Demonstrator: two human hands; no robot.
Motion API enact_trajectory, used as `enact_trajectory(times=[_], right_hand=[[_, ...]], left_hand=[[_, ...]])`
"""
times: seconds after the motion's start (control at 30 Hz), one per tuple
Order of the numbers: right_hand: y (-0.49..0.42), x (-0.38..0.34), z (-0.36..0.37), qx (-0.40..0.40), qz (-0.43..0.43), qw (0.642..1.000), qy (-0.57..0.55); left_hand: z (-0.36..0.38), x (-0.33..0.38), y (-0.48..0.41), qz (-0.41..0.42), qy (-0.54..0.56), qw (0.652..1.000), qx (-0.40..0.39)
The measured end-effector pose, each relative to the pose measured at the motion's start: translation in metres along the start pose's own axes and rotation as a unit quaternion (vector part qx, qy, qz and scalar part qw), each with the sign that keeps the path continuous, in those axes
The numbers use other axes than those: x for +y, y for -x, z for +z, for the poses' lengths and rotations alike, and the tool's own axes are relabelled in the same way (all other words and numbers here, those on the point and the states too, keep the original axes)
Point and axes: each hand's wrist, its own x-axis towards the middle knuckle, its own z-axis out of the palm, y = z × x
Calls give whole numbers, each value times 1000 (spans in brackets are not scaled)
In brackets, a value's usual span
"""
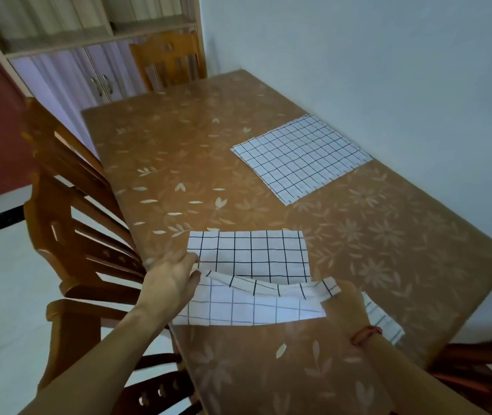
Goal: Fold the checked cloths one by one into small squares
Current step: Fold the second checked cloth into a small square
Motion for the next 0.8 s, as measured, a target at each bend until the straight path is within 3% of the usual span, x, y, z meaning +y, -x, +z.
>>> enact_trajectory(times=[0.2, 0.47, 0.63, 0.8], right_hand=[[-37, -14, 15, 43, 26, 999, -14], [-76, -22, 32, 21, 16, 1000, 5], [-90, -29, 42, 11, 13, 1000, 8], [-87, -25, 48, -22, 27, 999, -26]], left_hand=[[13, 11, -4, 37, -25, 999, 21], [74, 38, 54, 126, -6, 986, -110], [102, 52, 72, 125, -4, 974, -191], [114, 50, 72, 118, -20, 968, -222]])
